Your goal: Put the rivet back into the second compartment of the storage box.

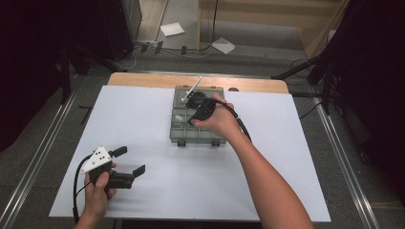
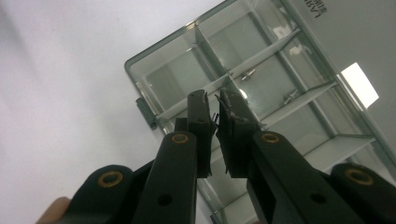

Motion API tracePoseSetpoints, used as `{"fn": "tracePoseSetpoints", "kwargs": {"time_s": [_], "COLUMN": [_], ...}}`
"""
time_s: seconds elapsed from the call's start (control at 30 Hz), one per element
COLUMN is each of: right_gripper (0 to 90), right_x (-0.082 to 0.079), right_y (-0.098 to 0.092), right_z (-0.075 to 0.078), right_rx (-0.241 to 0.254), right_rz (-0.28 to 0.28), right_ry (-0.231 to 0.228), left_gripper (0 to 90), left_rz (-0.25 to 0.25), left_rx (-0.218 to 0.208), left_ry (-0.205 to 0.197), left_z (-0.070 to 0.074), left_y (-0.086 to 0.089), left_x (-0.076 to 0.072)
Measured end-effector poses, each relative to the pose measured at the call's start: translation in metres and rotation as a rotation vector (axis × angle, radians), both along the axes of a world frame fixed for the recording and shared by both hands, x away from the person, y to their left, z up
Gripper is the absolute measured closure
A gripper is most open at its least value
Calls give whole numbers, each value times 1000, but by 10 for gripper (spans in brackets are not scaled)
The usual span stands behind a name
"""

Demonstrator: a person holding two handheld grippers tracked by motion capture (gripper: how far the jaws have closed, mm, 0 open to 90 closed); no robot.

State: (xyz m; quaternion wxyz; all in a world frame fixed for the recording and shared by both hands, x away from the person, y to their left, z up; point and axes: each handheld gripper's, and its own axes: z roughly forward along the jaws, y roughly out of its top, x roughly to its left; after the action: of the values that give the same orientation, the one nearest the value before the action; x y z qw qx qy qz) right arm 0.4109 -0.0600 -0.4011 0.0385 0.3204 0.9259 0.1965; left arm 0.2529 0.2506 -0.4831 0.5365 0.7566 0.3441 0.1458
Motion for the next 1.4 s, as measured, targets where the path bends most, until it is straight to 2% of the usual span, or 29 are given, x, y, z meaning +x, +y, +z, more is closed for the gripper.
{"fn": "tracePoseSetpoints", "kwargs": {"time_s": [0.7,1.33,1.4], "right_gripper": [848,848,848], "right_x": [27,47,48], "right_y": [0,2,2], "right_z": [-5,-30,-32], "right_rx": [-7,-20,-19], "right_rz": [-39,-71,-74], "right_ry": [8,15,15], "left_gripper": [0,0,0], "left_rz": [-2,-1,1], "left_rx": [3,14,7], "left_ry": [-1,9,1], "left_z": [0,-1,-1], "left_y": [1,1,1], "left_x": [0,1,1]}}
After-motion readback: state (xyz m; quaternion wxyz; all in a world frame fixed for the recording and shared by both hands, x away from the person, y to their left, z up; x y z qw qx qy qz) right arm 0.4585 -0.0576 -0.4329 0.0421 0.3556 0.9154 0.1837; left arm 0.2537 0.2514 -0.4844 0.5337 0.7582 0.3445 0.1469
